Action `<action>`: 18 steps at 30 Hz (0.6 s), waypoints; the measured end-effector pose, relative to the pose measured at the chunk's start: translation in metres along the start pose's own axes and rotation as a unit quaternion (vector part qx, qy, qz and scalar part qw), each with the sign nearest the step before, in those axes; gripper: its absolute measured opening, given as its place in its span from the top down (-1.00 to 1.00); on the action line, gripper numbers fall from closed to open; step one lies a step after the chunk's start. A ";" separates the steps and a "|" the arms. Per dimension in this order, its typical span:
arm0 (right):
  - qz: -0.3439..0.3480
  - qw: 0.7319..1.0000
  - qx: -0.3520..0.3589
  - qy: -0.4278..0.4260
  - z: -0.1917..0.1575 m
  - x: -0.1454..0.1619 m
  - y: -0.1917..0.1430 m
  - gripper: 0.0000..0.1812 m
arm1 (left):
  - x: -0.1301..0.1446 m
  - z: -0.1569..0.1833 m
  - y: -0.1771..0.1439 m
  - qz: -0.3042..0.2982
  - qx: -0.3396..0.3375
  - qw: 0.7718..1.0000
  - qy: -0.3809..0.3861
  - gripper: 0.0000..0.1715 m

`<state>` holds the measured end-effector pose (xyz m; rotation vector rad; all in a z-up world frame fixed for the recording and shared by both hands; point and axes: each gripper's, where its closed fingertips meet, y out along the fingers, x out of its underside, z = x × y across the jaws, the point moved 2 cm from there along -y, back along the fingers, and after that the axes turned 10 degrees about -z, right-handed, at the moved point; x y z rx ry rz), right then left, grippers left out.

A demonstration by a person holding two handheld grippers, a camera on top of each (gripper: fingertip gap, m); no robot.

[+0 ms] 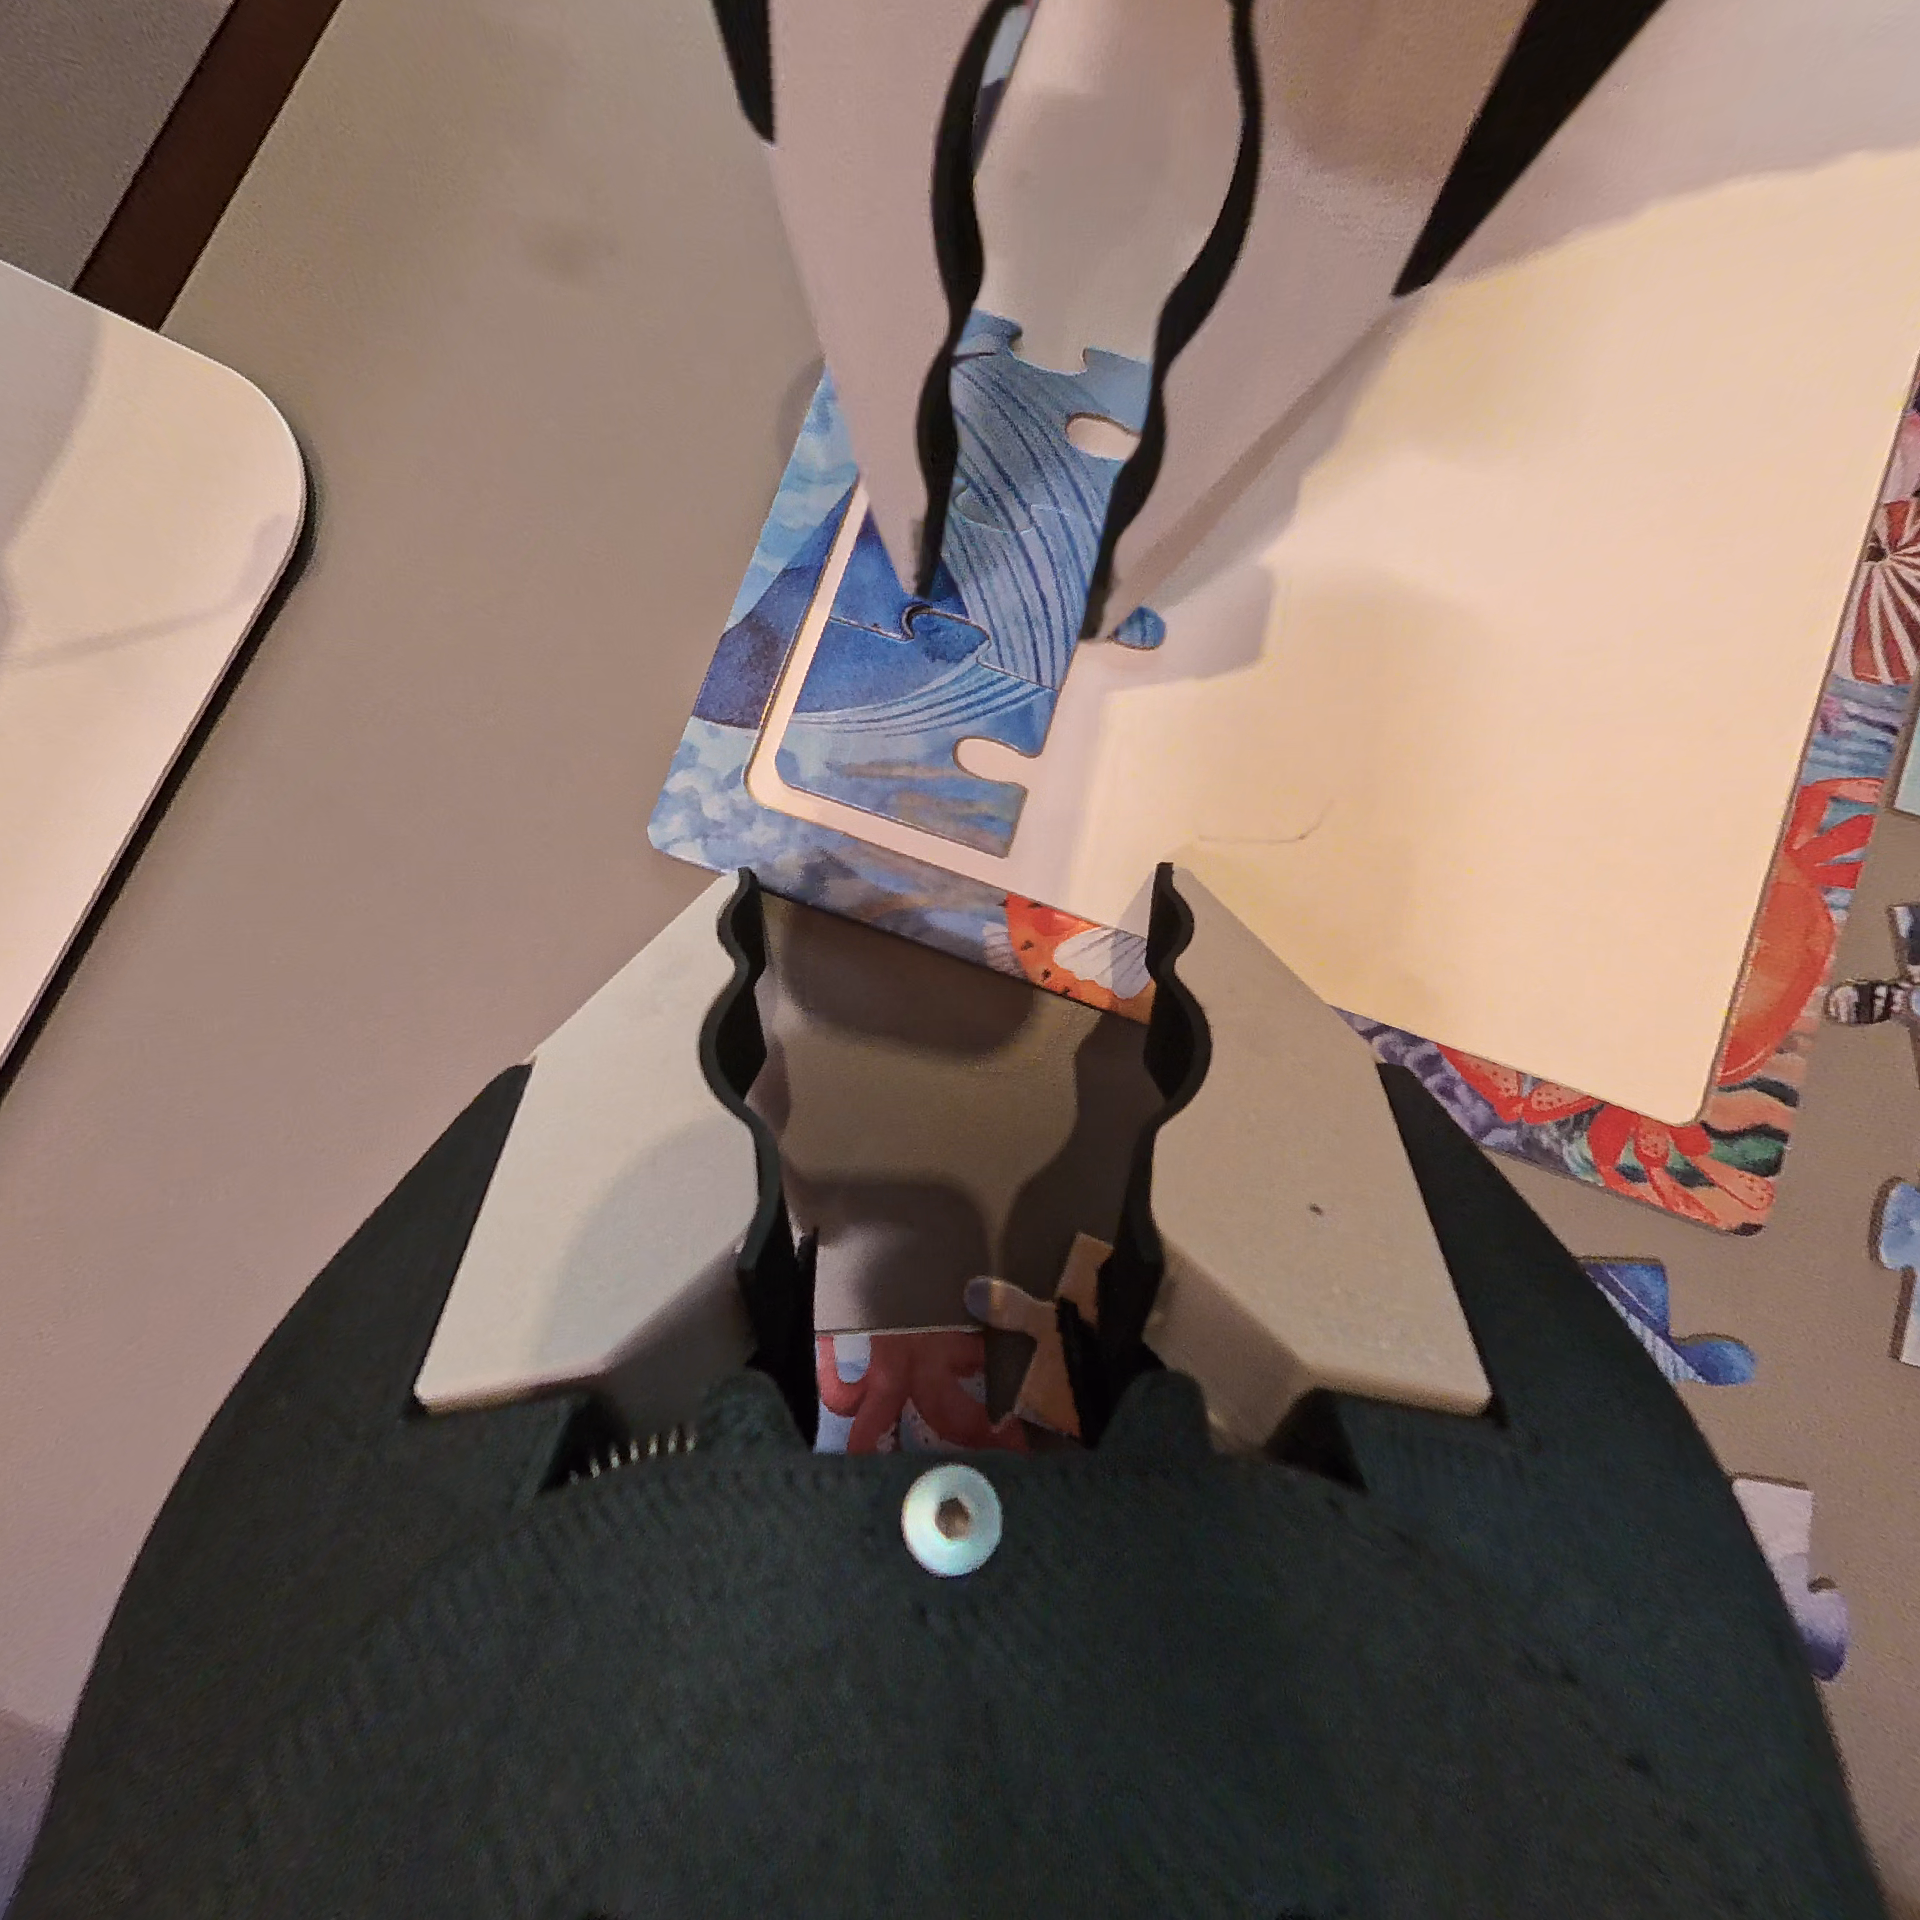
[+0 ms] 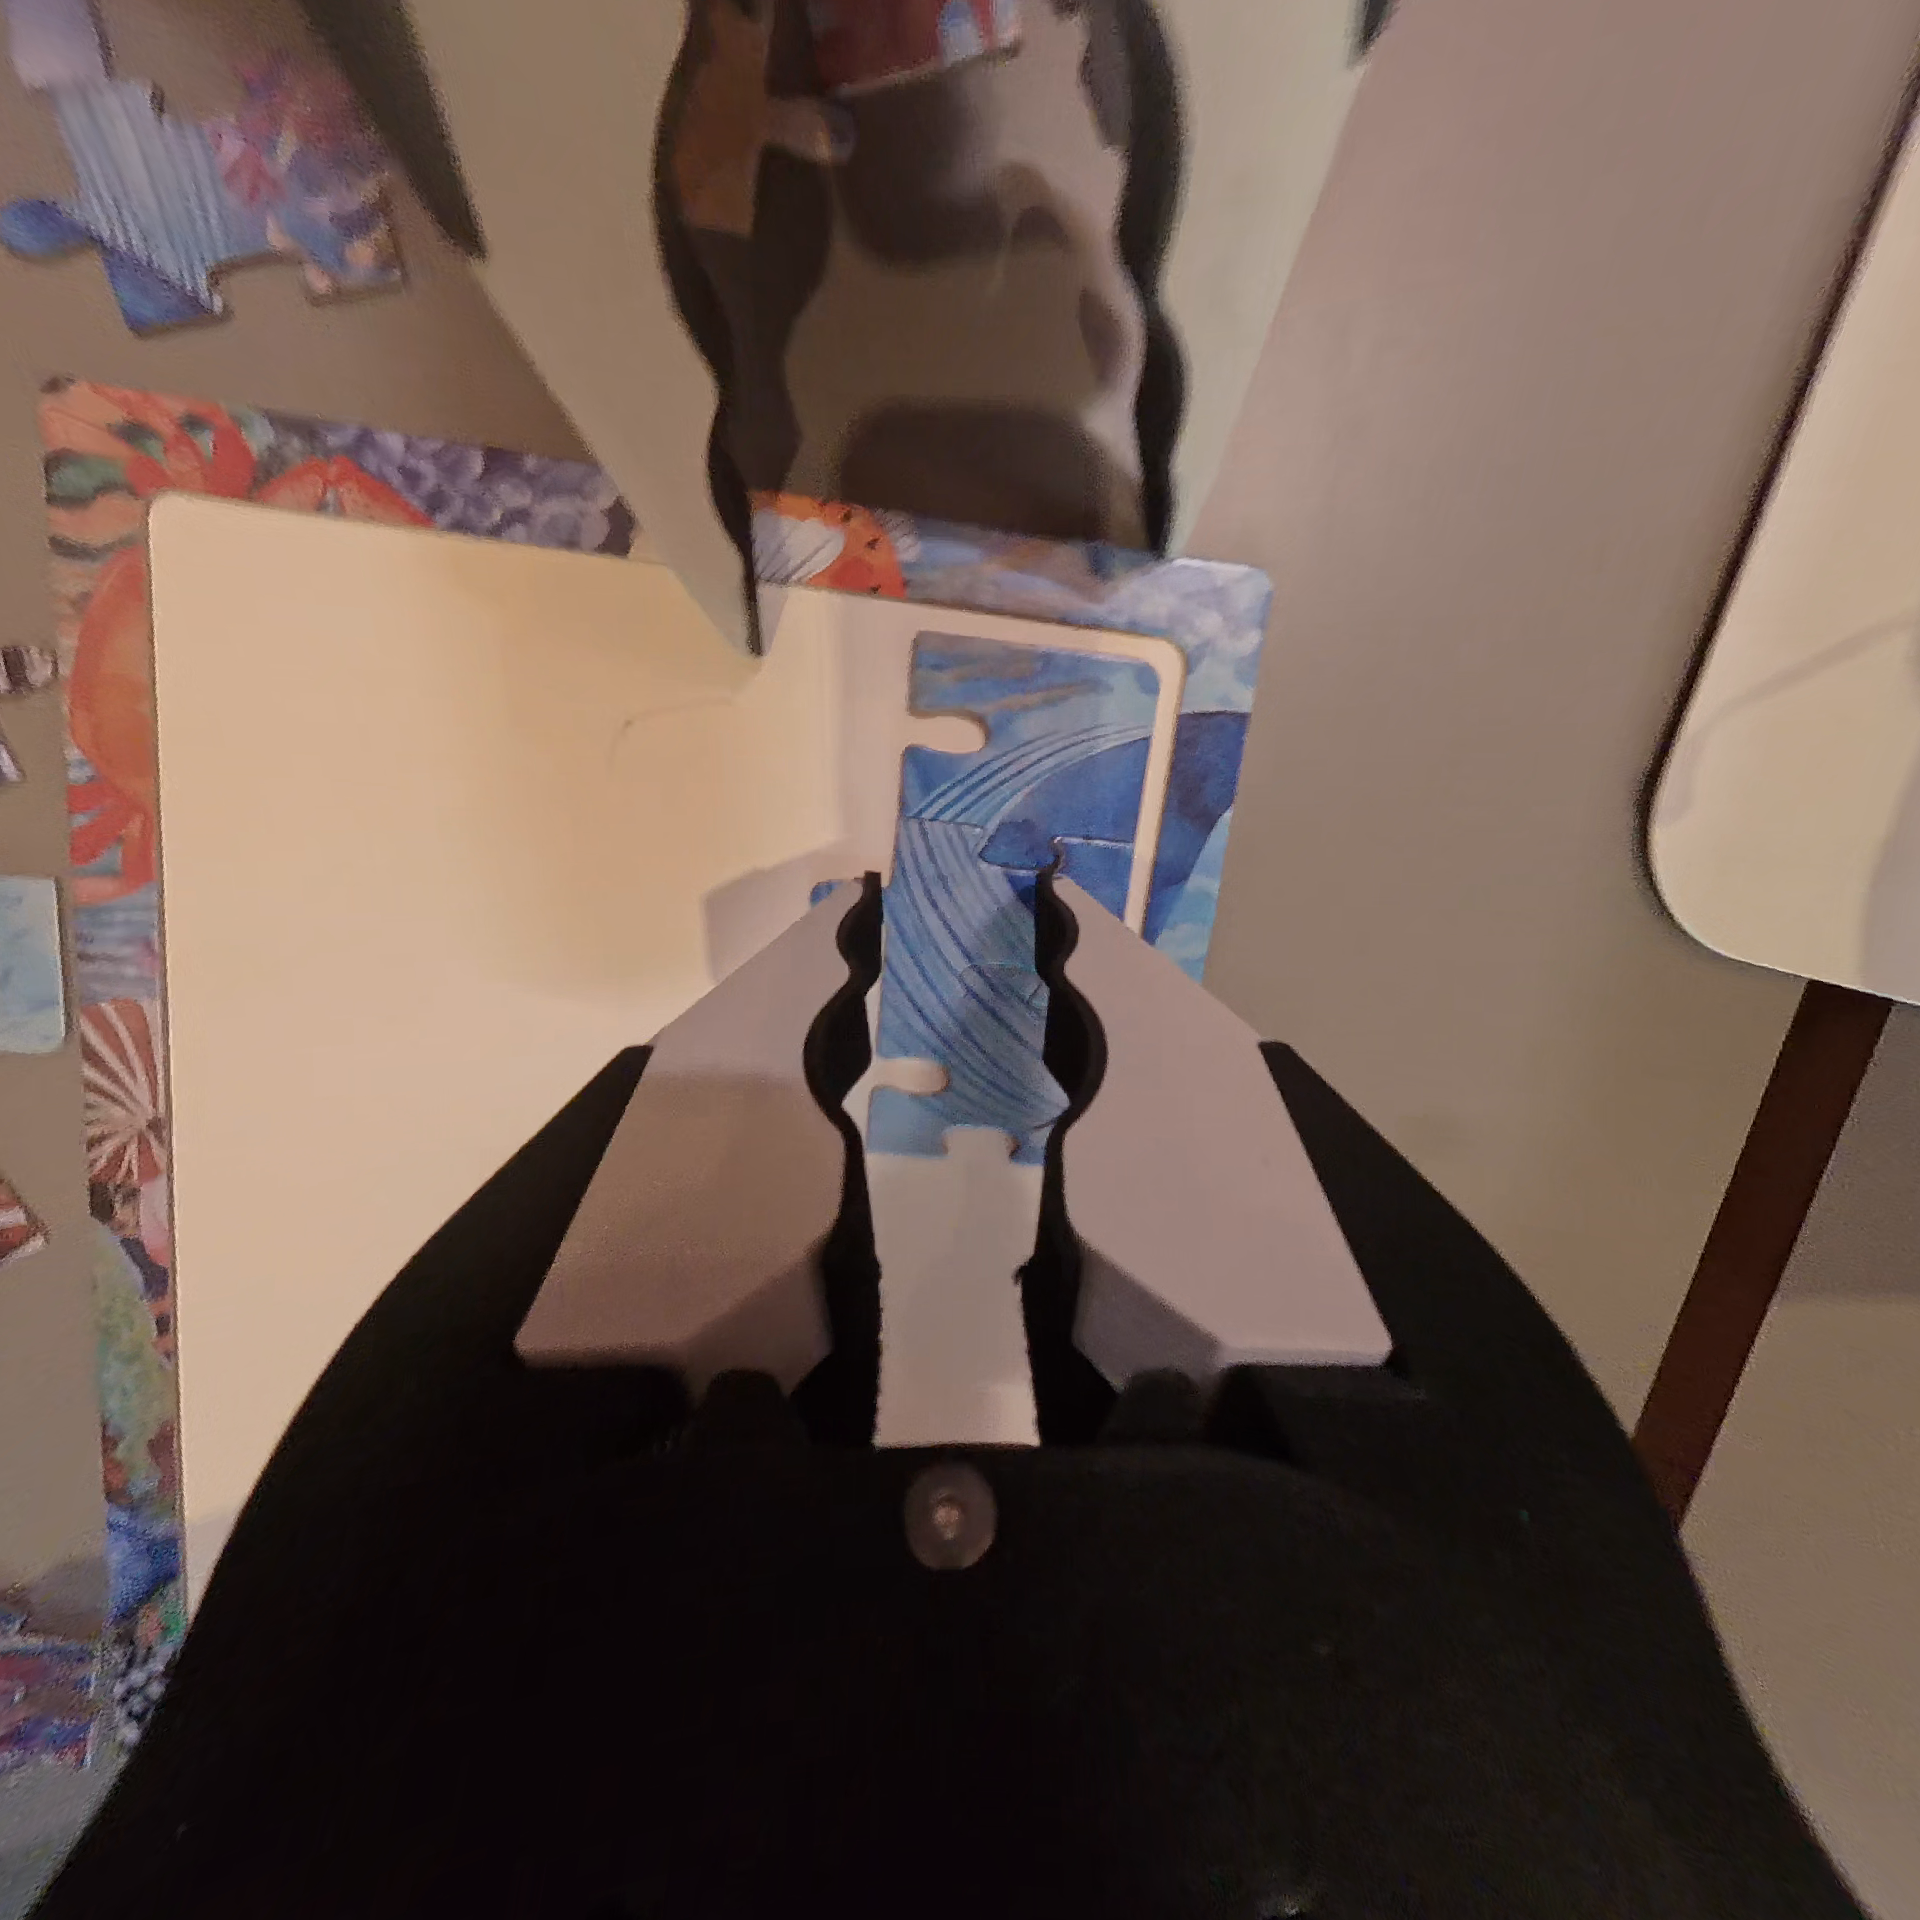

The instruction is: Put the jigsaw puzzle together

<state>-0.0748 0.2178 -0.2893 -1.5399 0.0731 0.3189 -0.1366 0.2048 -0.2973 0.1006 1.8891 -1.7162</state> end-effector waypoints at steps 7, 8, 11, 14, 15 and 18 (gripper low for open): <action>0.032 0.999 -0.017 0.012 0.005 -0.007 0.004 0.77 | 0.000 0.001 0.000 0.001 0.001 1.000 0.002 0.14; 0.033 0.999 -0.015 0.018 0.006 -0.008 0.004 0.78 | 0.000 0.001 0.000 0.001 0.001 1.000 0.002 0.14; 0.036 0.999 -0.004 0.012 0.002 -0.011 0.004 0.61 | 0.000 0.001 0.000 0.002 0.002 1.000 0.002 0.14; 0.036 0.999 0.009 0.016 0.001 -0.013 0.006 0.48 | -0.001 0.001 0.000 0.003 0.002 1.000 0.002 0.14; 0.036 0.999 0.016 0.018 0.003 -0.012 0.006 0.46 | -0.001 0.001 0.000 0.003 0.002 1.000 0.002 0.14; 0.042 0.999 0.017 0.023 0.005 -0.014 0.007 0.54 | -0.001 0.001 0.000 0.002 0.002 1.000 0.001 0.14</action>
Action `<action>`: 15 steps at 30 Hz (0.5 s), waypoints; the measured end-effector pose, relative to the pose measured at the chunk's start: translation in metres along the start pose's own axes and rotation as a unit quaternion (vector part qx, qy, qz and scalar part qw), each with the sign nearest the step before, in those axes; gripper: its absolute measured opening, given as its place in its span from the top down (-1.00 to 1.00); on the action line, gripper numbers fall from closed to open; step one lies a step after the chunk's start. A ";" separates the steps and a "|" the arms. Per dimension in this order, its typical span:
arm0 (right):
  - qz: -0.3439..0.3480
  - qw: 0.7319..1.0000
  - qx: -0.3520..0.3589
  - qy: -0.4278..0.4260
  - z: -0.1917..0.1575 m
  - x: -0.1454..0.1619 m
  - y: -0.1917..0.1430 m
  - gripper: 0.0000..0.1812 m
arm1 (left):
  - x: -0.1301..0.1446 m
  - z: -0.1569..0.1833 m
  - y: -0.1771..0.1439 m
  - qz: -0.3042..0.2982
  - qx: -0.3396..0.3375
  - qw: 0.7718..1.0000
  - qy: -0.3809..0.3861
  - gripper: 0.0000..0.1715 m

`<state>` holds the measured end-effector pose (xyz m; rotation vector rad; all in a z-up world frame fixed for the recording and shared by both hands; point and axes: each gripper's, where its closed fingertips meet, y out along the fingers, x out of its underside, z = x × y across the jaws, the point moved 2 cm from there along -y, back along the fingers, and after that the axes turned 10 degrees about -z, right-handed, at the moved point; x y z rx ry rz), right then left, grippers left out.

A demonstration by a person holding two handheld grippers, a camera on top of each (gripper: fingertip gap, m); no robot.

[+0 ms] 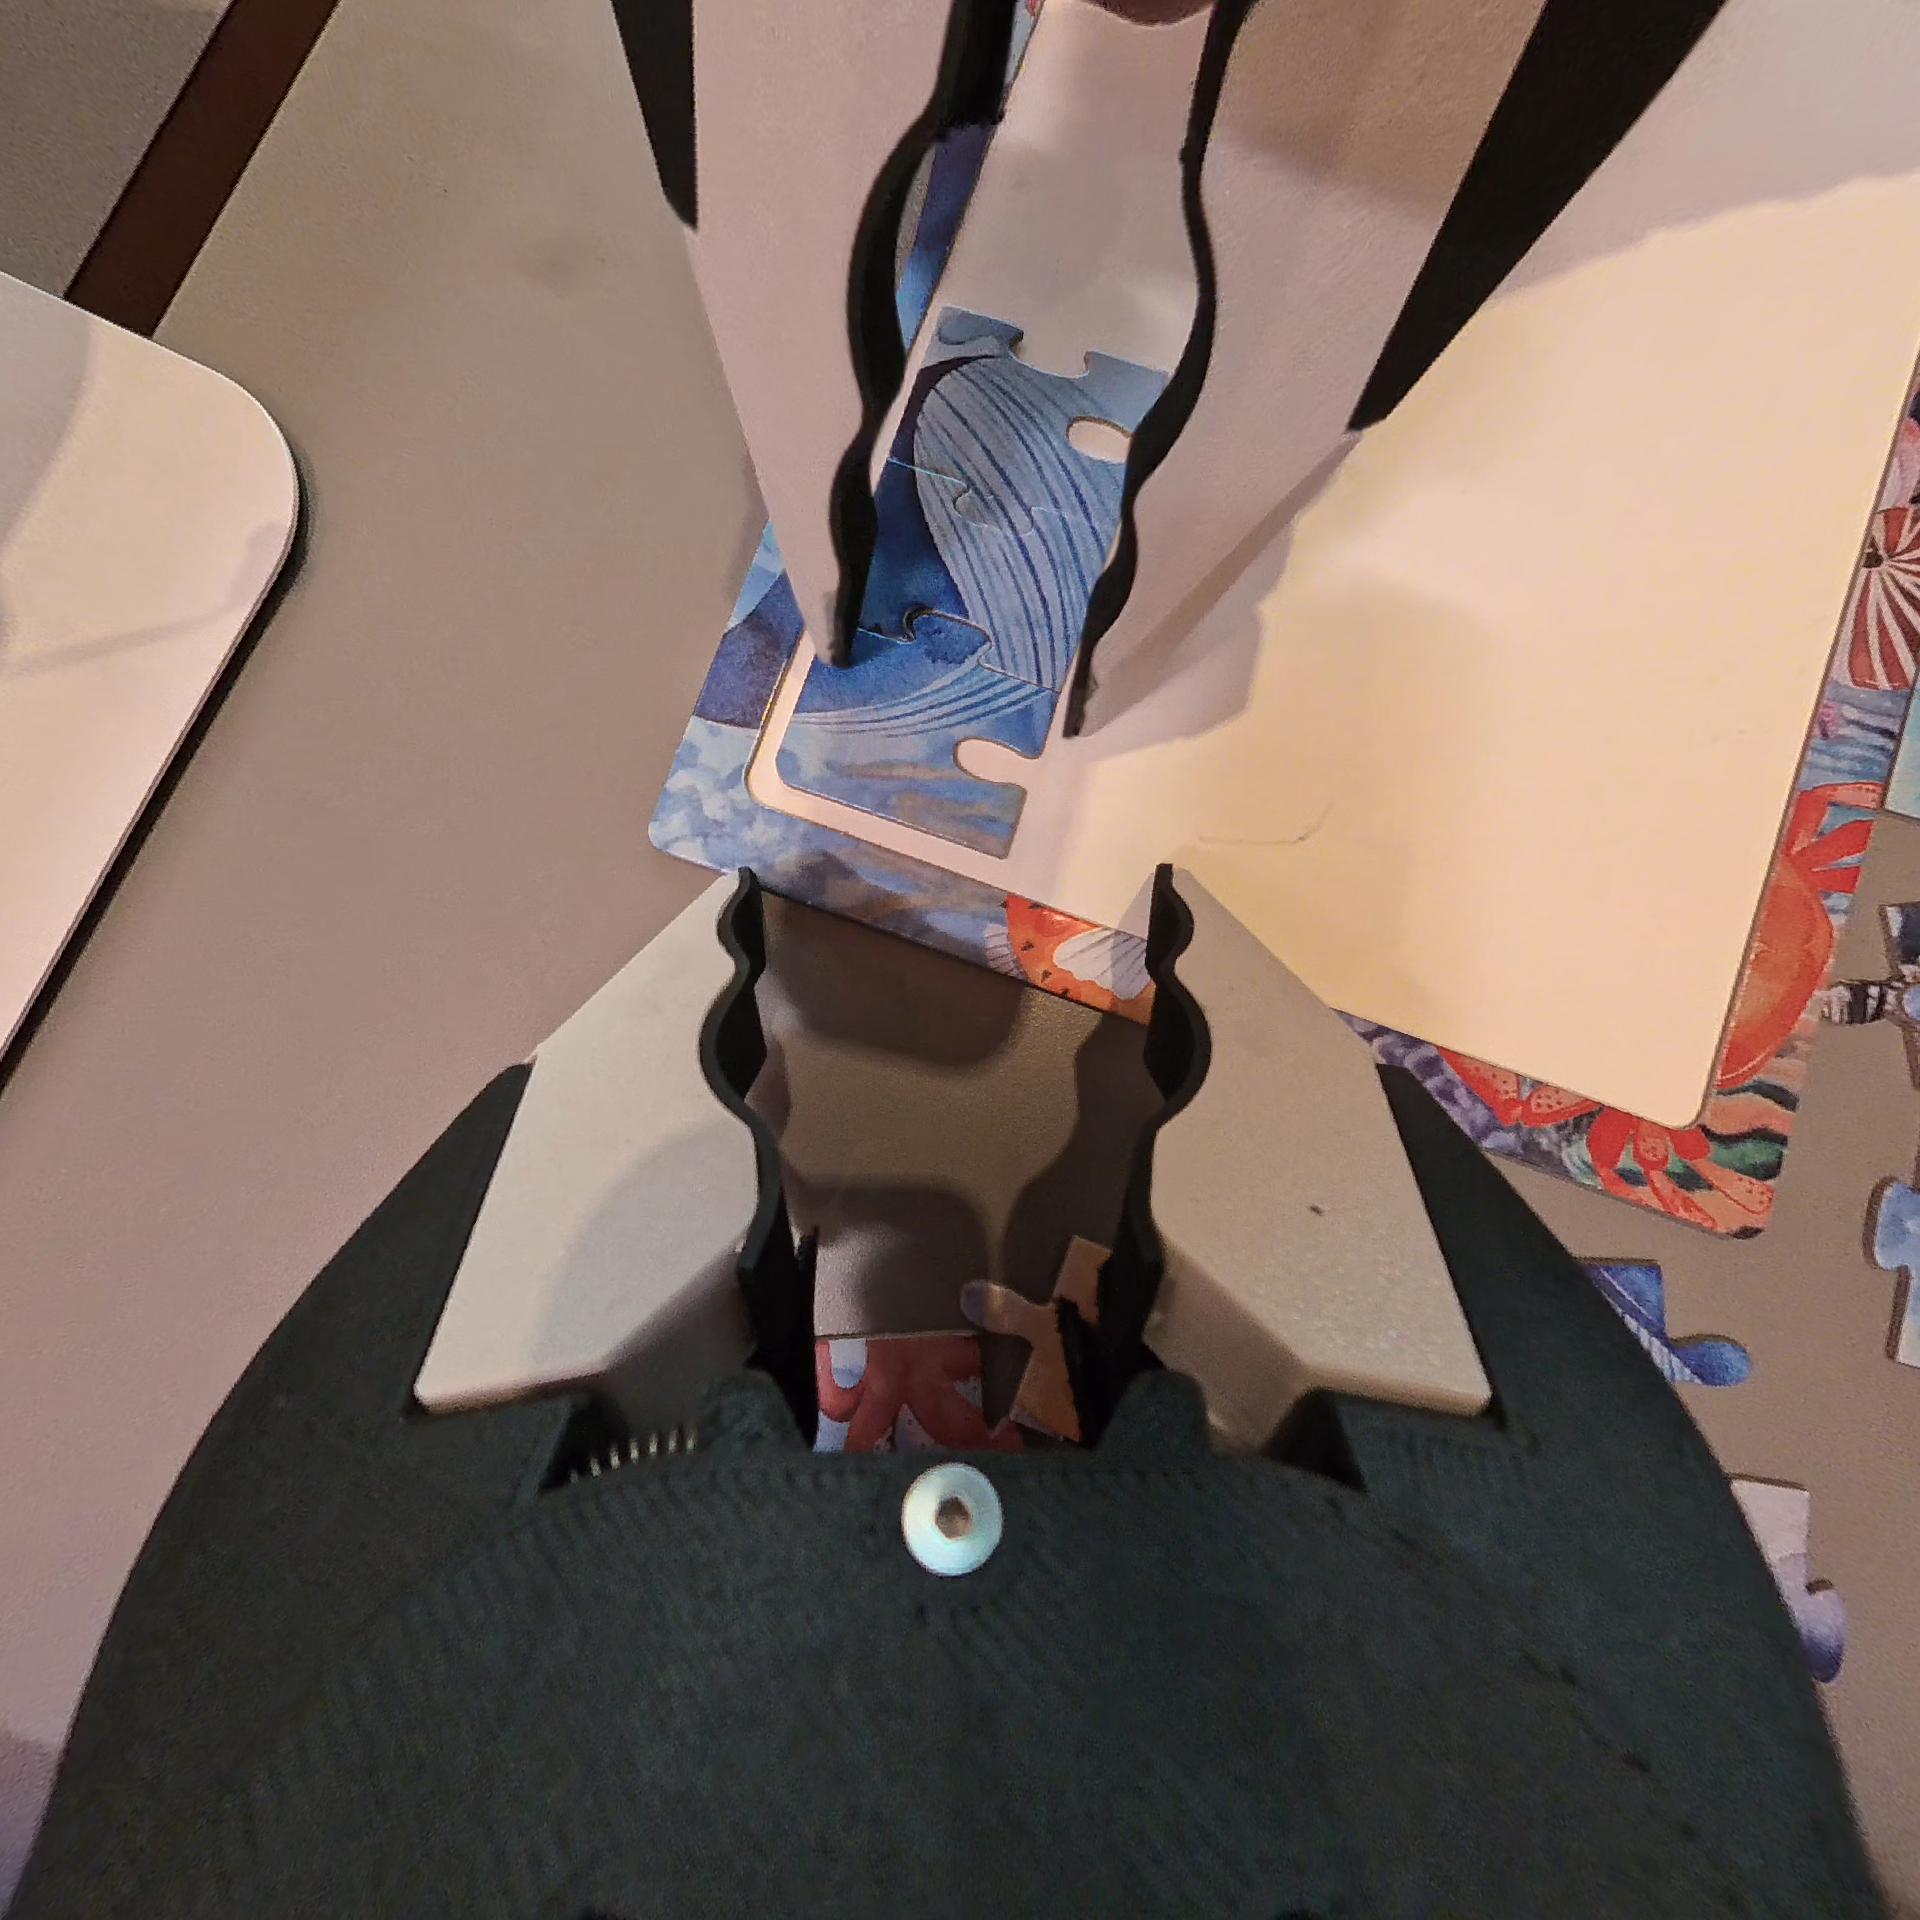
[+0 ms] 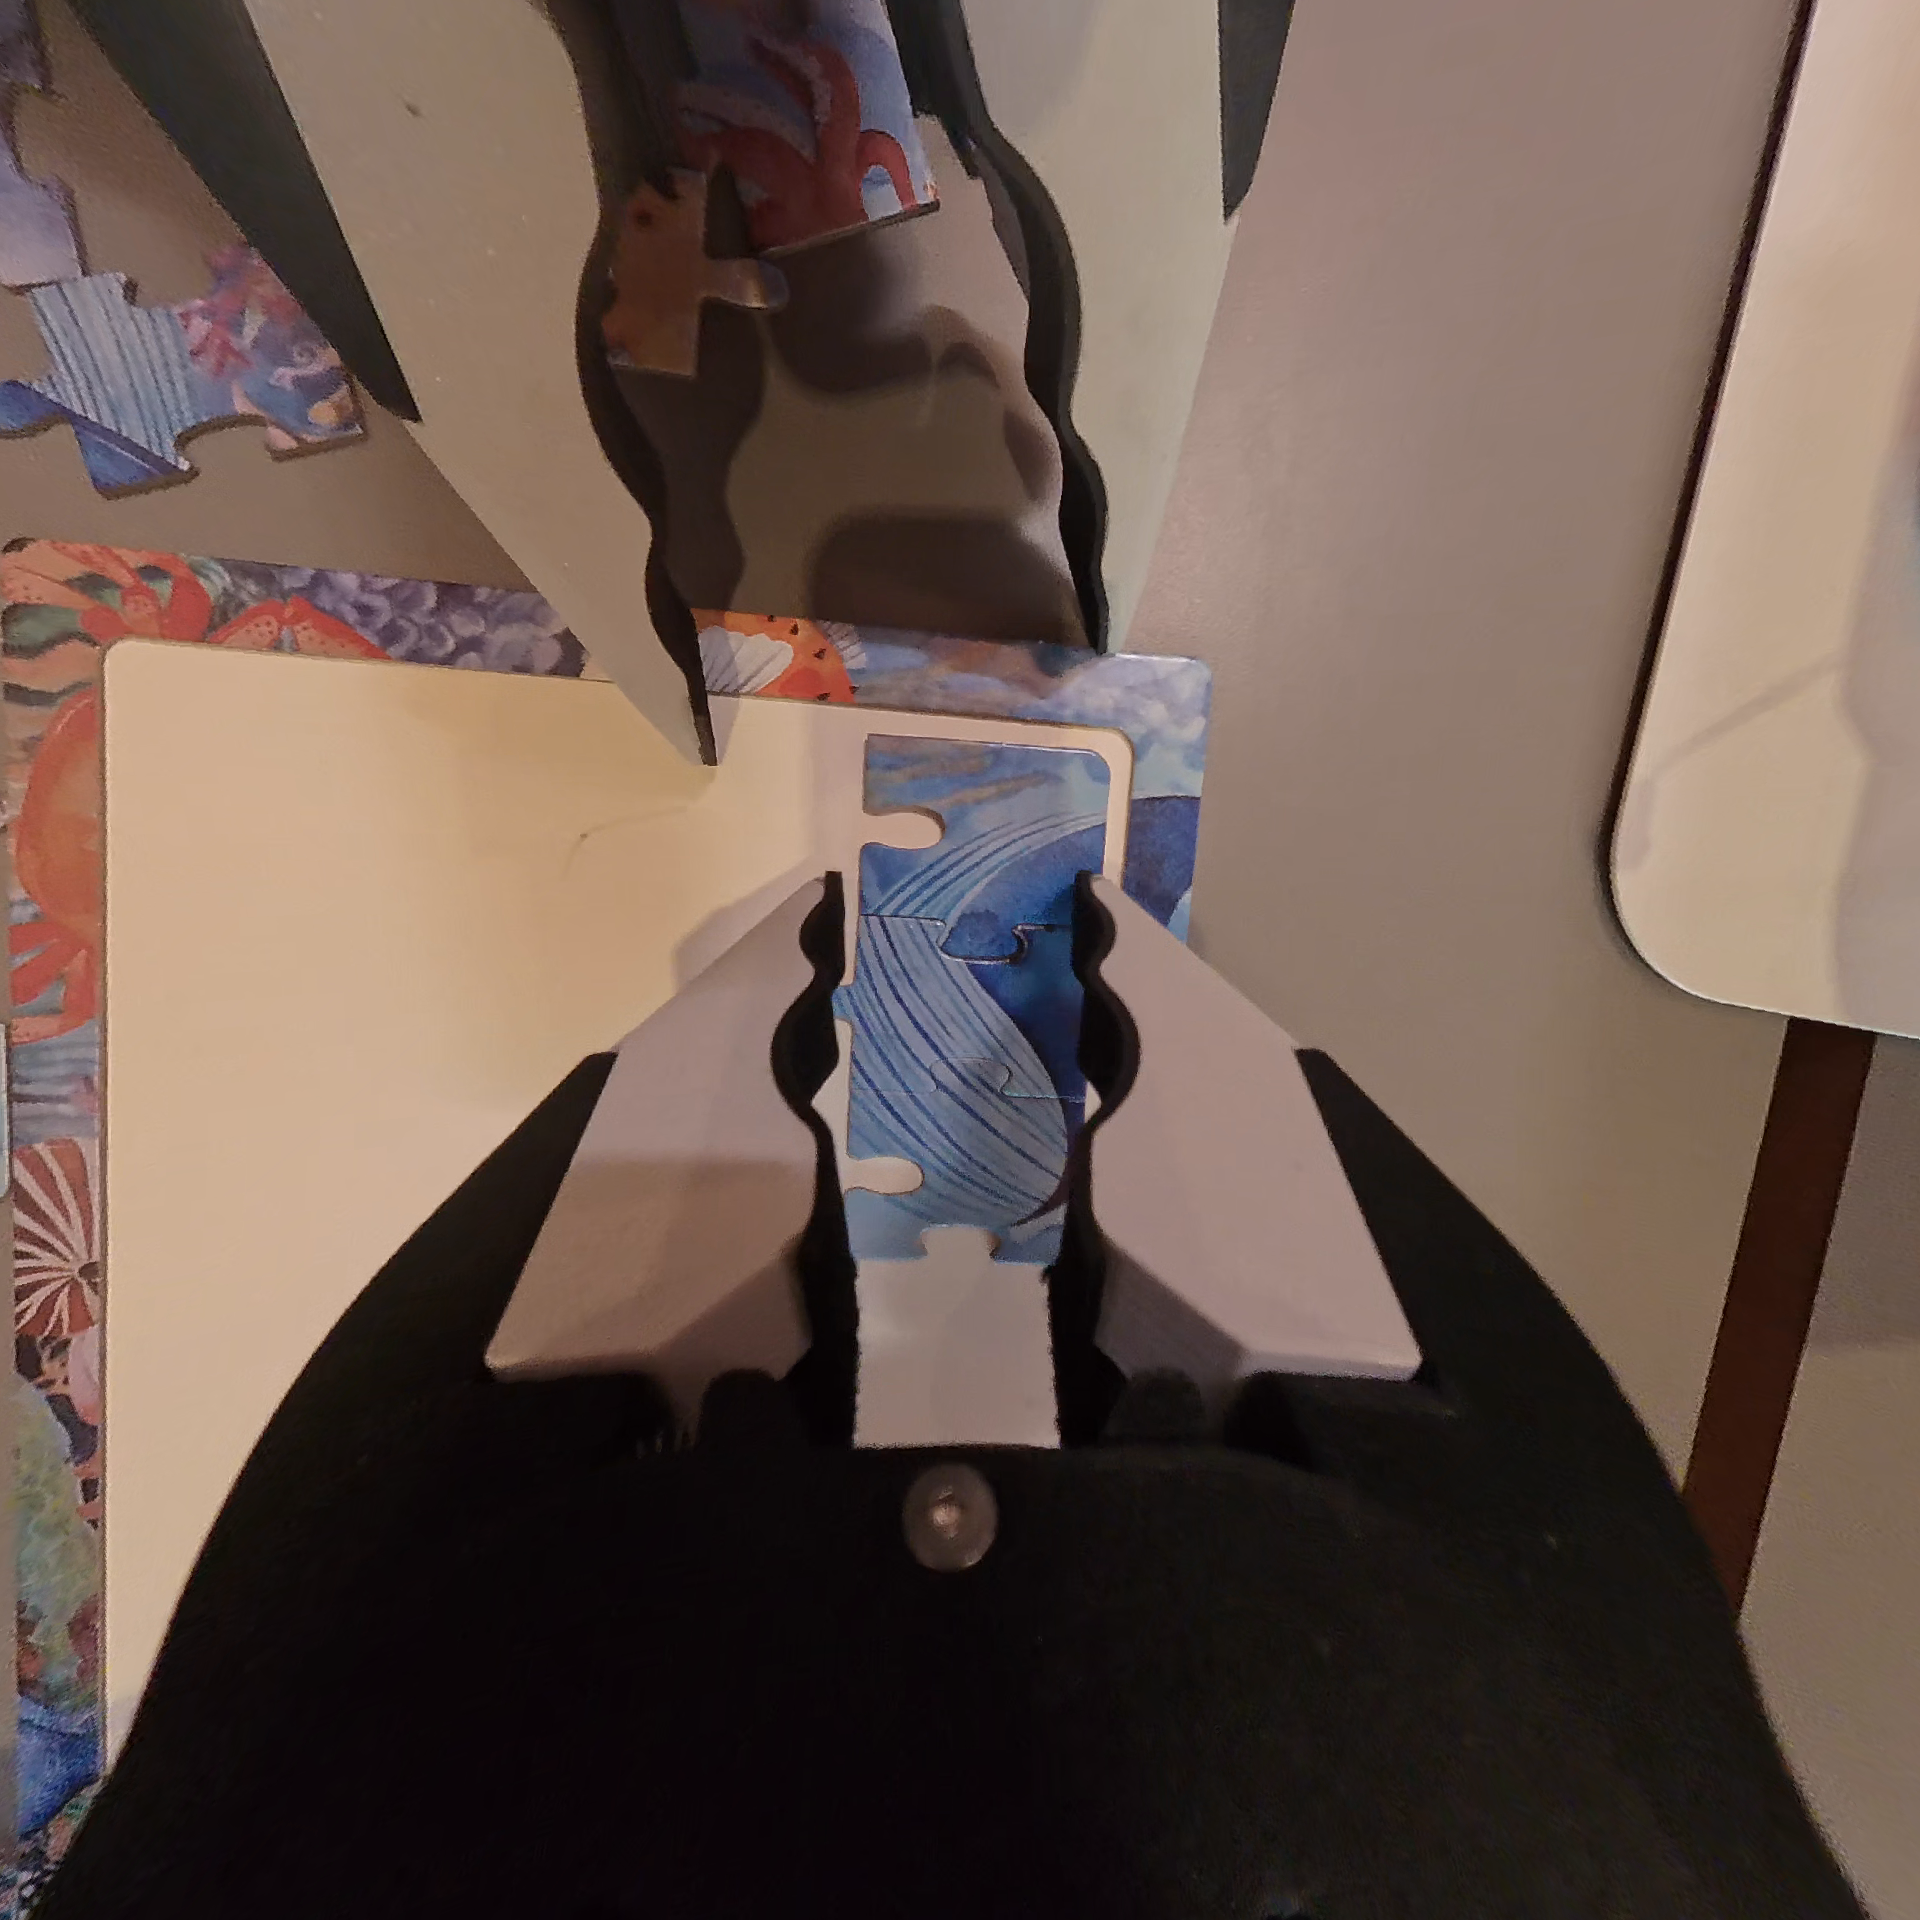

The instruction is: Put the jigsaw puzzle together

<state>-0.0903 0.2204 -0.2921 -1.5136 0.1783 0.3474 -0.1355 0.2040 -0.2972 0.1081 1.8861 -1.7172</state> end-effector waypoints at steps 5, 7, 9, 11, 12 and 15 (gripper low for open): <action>0.006 1.000 -0.003 -0.001 0.003 -0.004 0.002 0.61 | 0.000 0.000 0.000 0.000 0.000 1.000 0.001 0.14; 0.010 1.000 -0.009 -0.001 0.004 -0.005 0.002 0.60 | 0.000 0.000 0.000 0.000 0.000 1.000 0.001 0.14; 0.011 1.000 -0.012 -0.004 0.005 -0.005 0.003 0.60 | 0.000 0.000 0.000 0.001 0.000 1.000 0.002 0.14; 0.012 1.000 -0.016 -0.011 0.005 -0.007 0.003 0.59 | 0.000 0.000 0.000 0.000 0.000 1.000 0.002 0.14; 0.015 1.000 -0.020 -0.014 0.005 -0.009 0.004 0.60 | 0.000 0.000 0.000 0.000 0.000 1.000 0.002 0.14; 0.023 0.999 -0.018 -0.017 0.008 -0.017 0.007 0.70 | 0.000 0.000 0.000 0.001 0.000 1.000 0.001 0.14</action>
